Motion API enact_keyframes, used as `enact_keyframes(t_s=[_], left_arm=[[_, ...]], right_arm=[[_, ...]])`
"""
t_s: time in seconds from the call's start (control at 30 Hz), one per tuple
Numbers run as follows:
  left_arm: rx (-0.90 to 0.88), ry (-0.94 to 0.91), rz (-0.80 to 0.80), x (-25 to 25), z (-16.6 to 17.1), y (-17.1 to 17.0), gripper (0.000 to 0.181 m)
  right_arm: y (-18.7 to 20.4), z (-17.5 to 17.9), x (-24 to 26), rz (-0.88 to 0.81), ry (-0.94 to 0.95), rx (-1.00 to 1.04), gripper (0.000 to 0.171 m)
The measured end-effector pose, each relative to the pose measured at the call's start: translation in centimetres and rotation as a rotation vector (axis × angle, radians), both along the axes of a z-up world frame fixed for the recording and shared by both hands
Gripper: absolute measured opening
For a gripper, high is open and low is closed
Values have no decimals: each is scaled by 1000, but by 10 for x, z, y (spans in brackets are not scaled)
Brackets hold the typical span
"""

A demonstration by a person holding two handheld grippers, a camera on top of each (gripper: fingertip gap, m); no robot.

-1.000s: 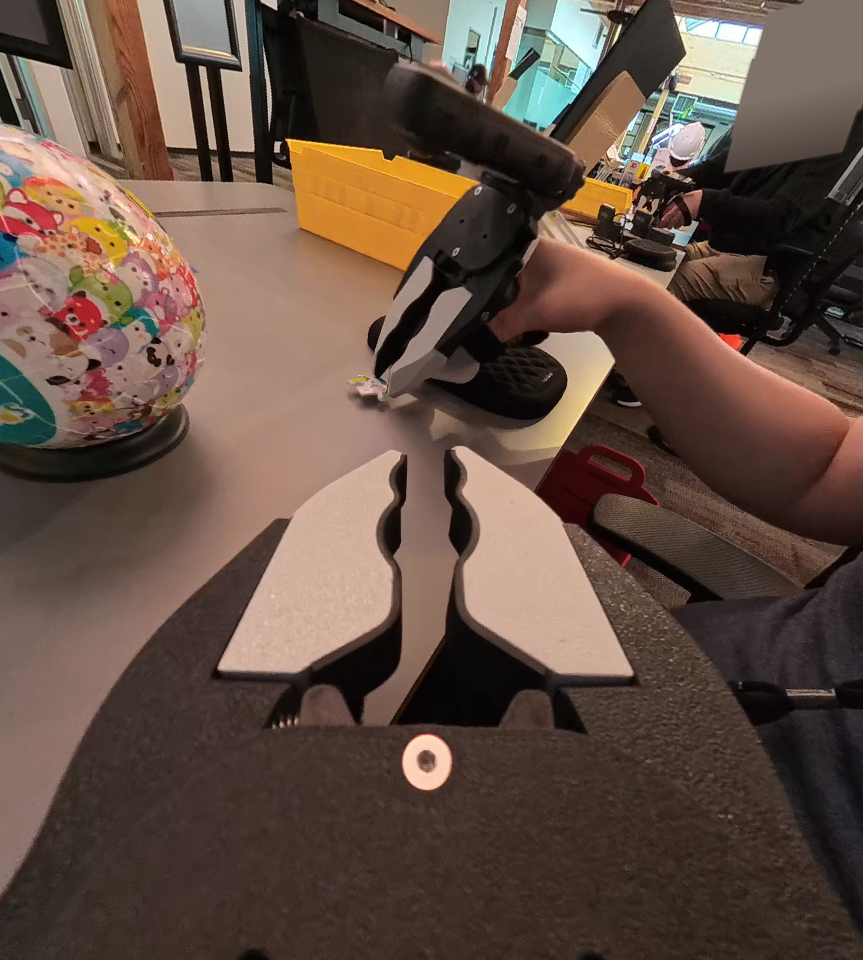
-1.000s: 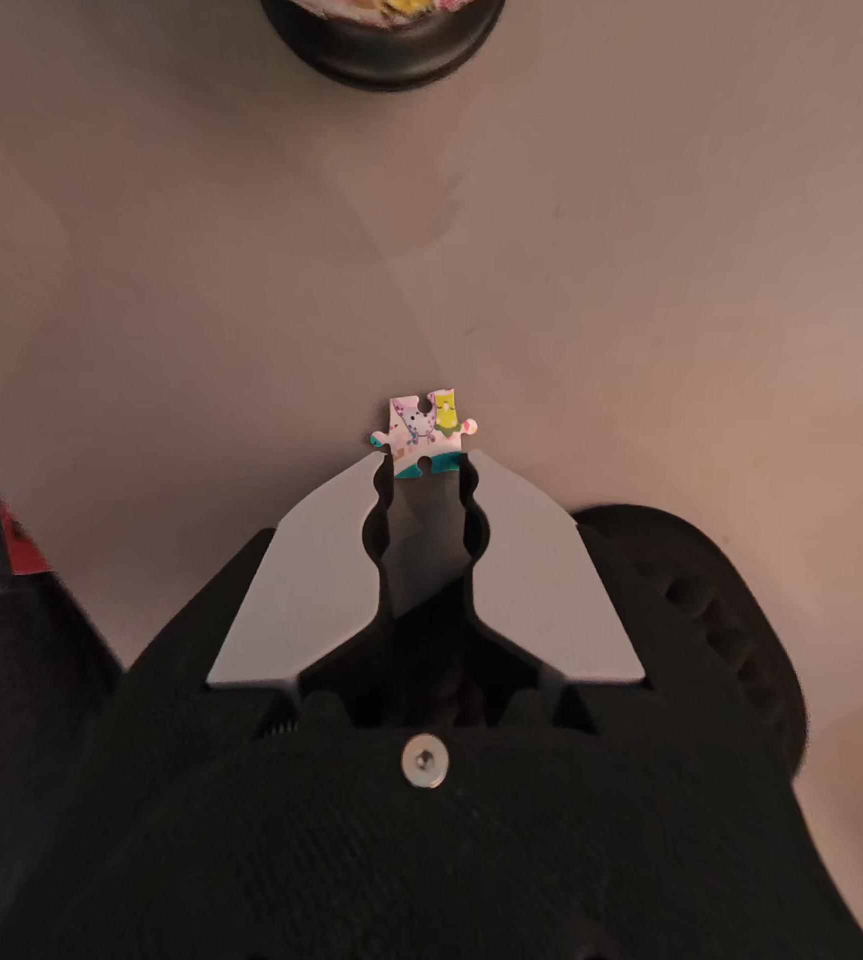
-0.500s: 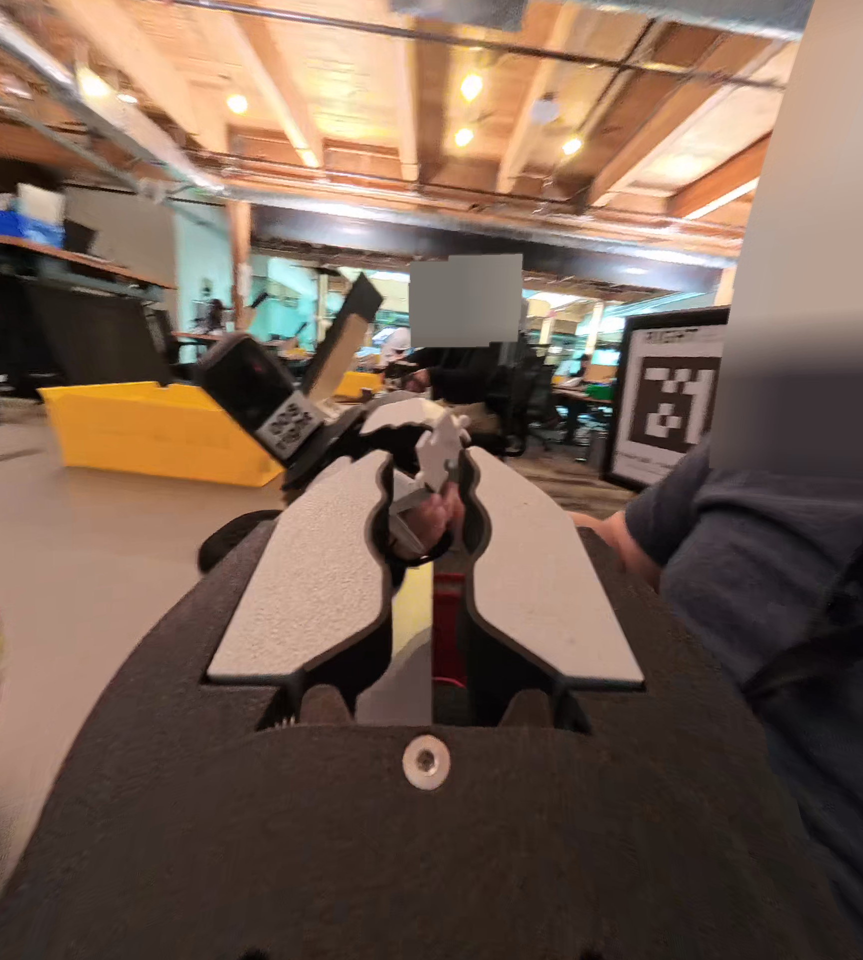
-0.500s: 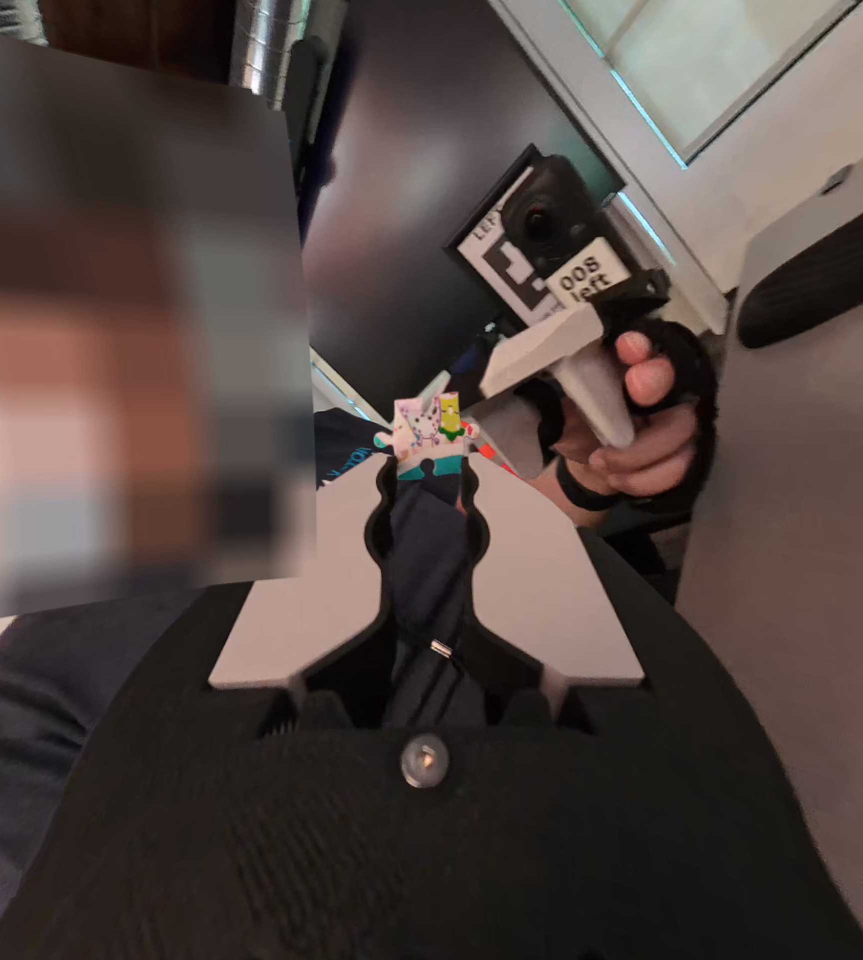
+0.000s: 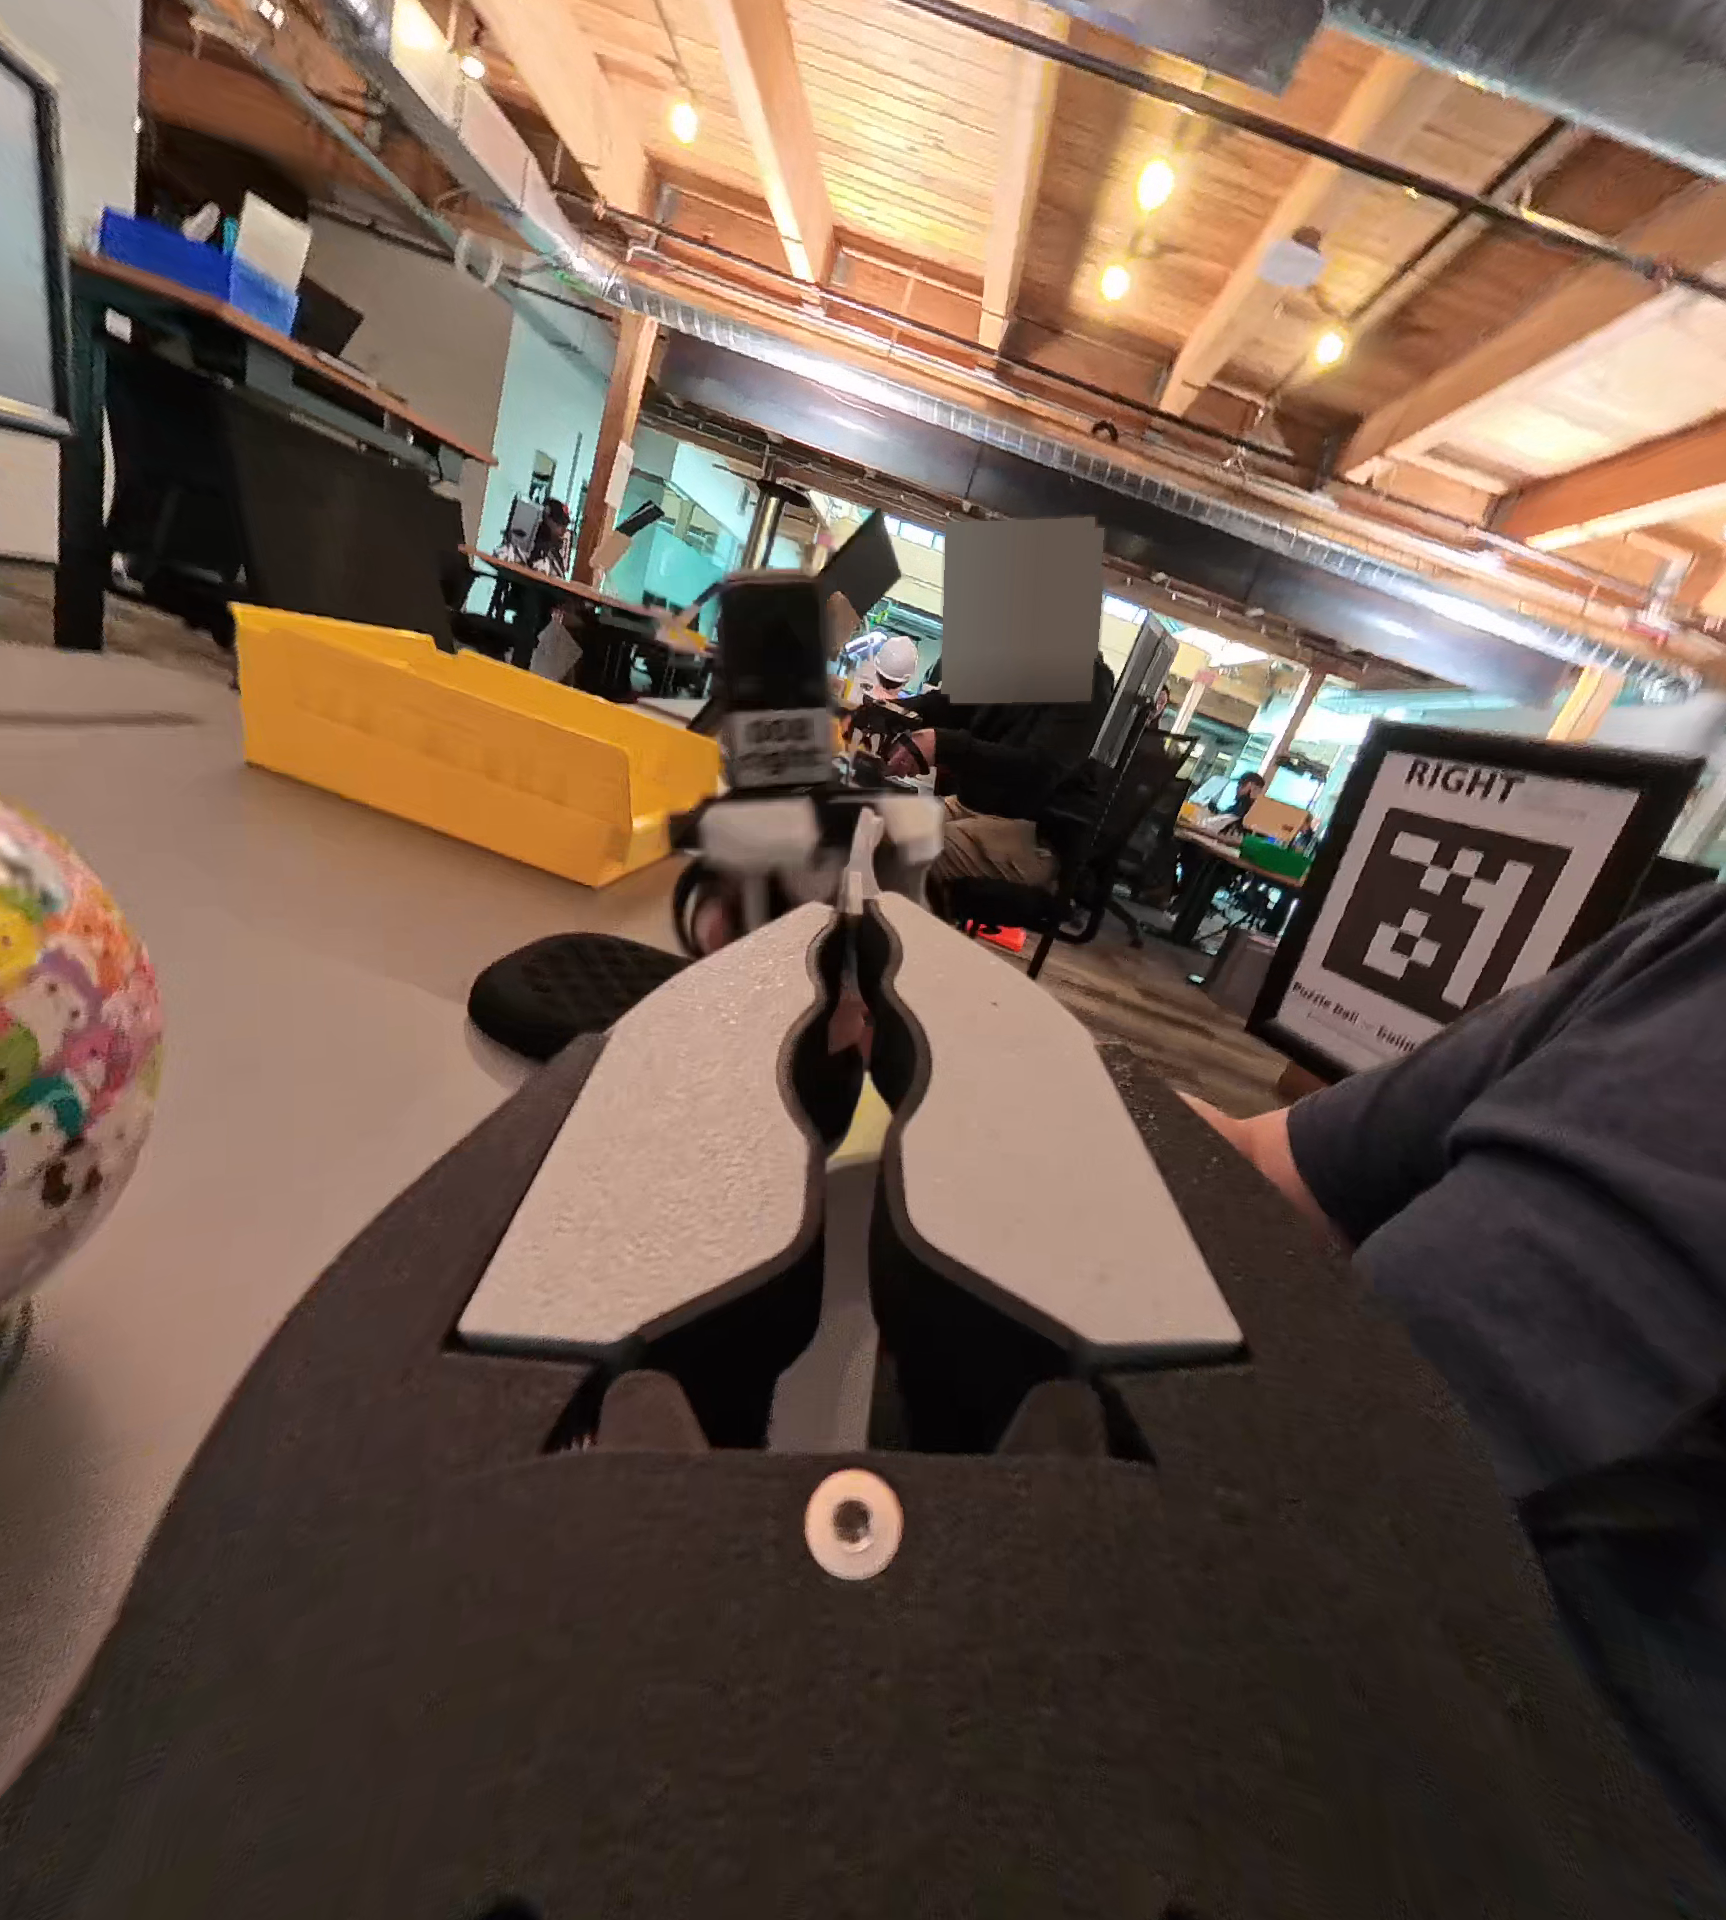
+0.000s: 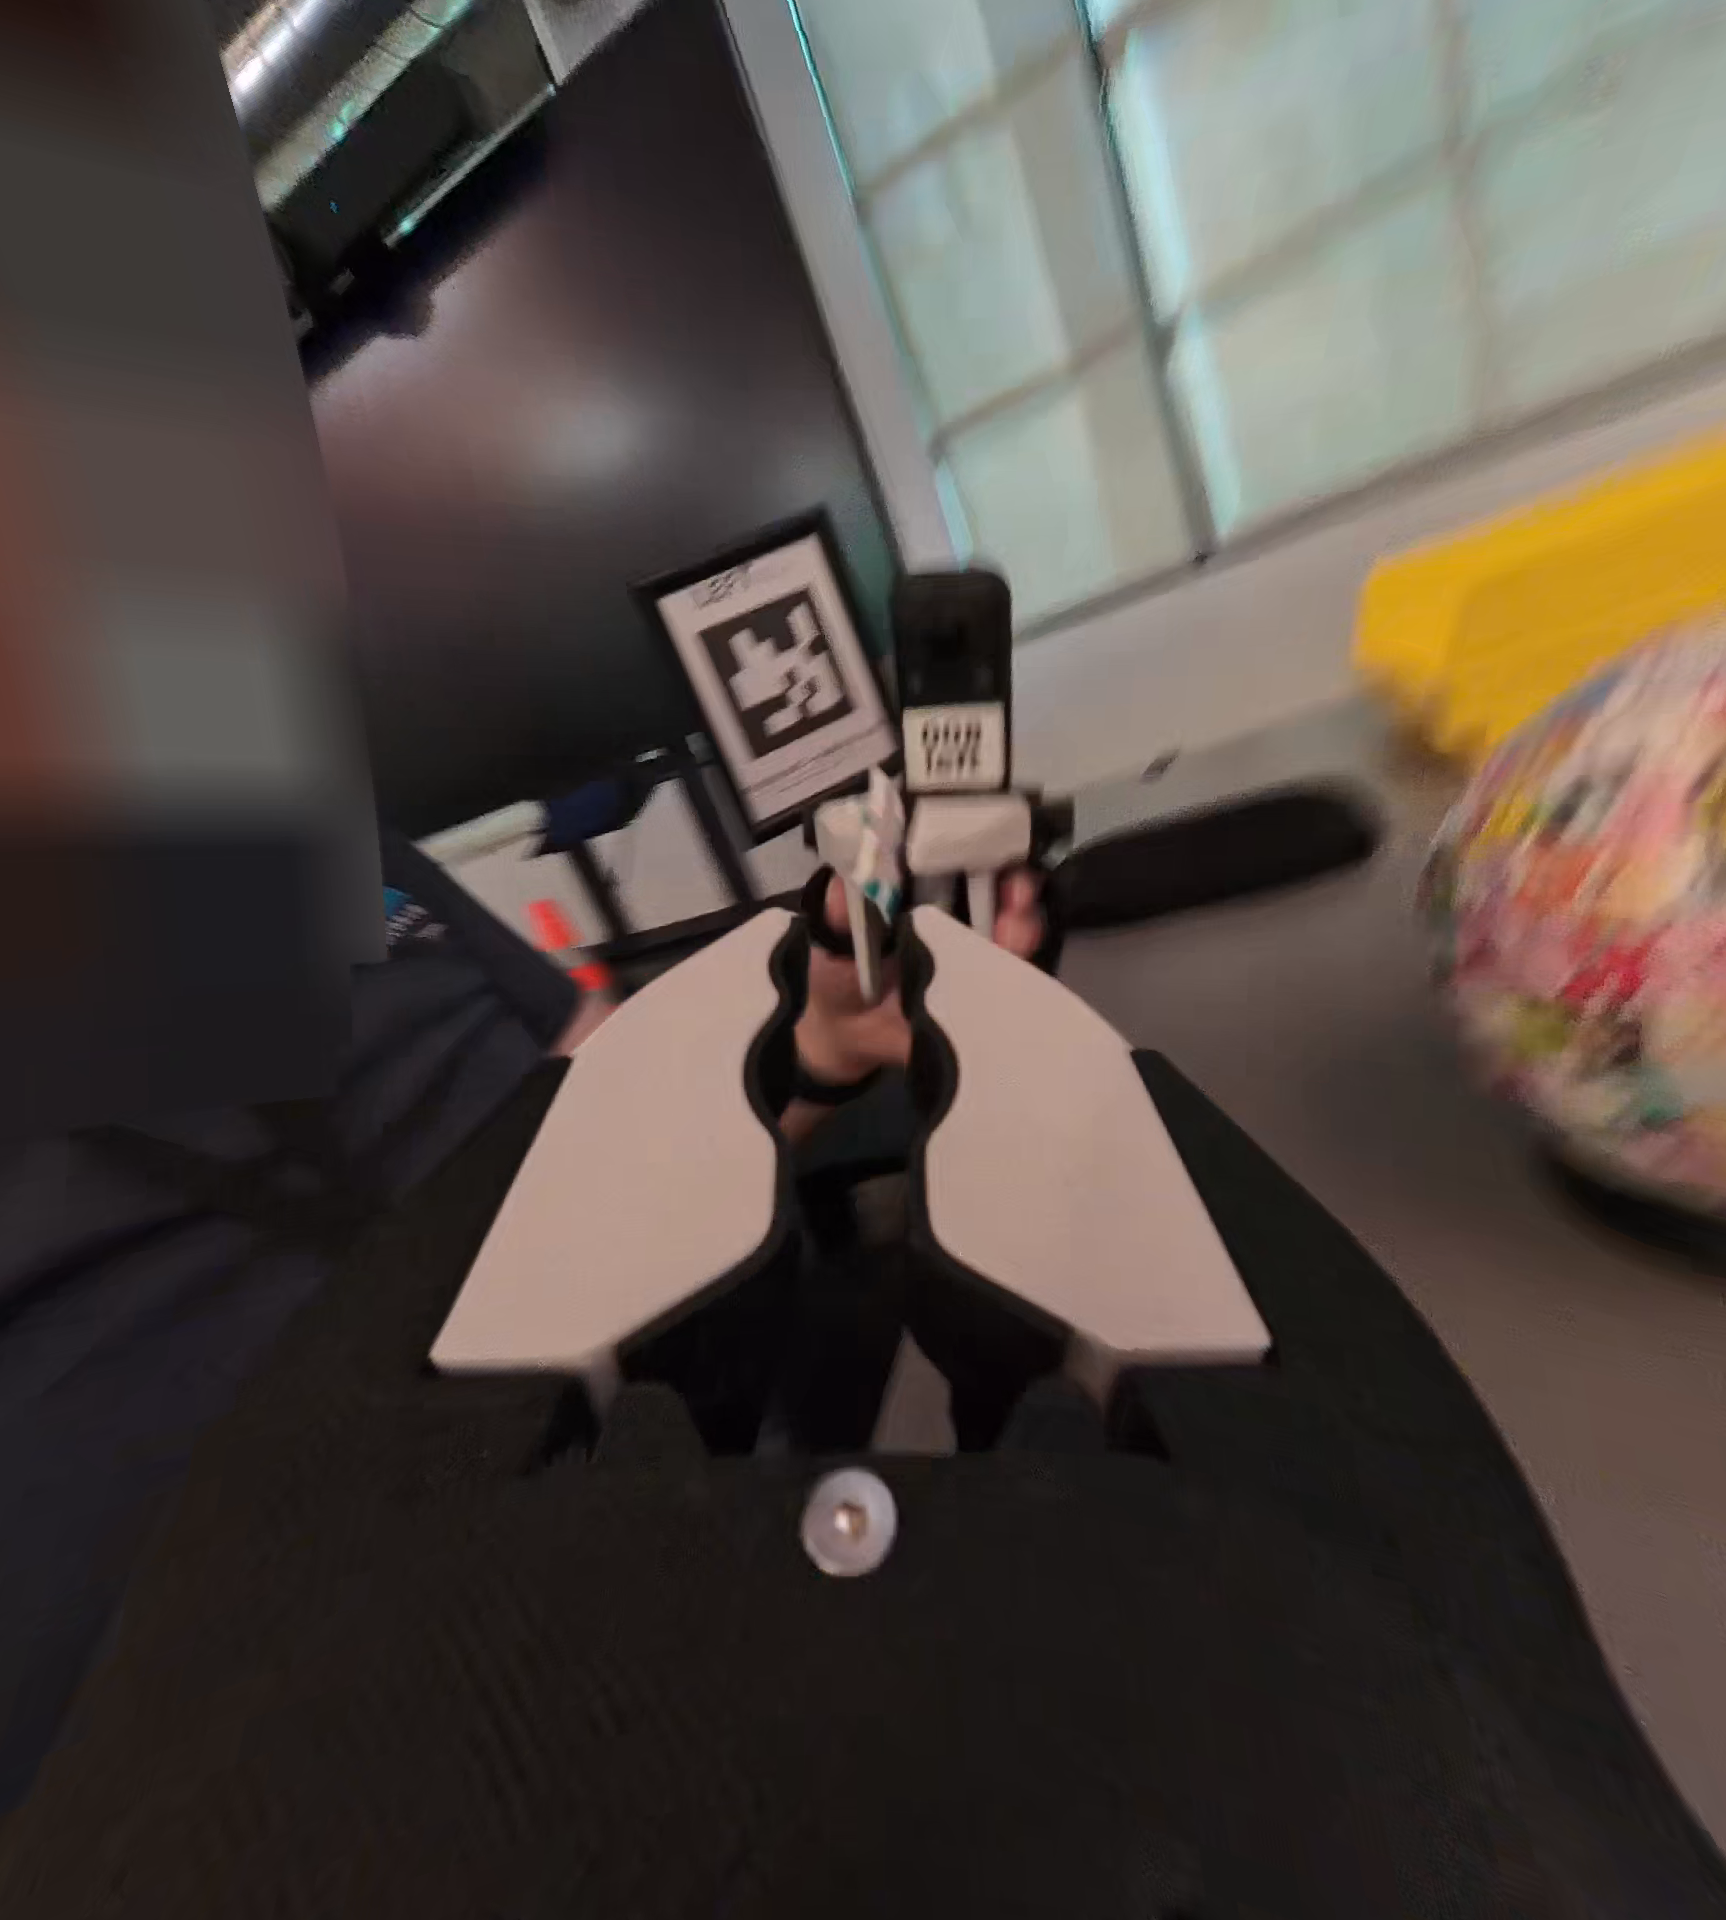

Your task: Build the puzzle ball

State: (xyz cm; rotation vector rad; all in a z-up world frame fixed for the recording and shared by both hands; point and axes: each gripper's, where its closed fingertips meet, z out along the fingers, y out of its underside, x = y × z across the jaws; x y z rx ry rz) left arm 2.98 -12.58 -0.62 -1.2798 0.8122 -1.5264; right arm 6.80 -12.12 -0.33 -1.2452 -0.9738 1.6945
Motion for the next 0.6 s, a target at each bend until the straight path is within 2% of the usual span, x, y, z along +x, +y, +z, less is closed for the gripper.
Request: enact_keyframes(t_s=[0.03,0.1,0.2,0.27,0.3,0.43,0.6], left_arm=[[-29,7,5,-1,-2,2,2],[-71,18,31,-1,-6,7,2],[-109,-28,77,-2,-1,13,2],[-128,-86,106,-2,7,15,2],[-130,-118,127,-3,12,16,2],[-82,-151,226,1,21,18,2],[-57,-163,263,2,28,19,2]], right_arm=[[-4,11,7,-71,50,121,6],[-18,29,18,-63,114,217,0],[-18,36,24,1,94,156,2],[-15,42,26,53,154,117,1],[-8,41,22,33,147,100,1],[22,29,-4,-228,71,126,26],[10,21,-37,-183,47,54,25]])
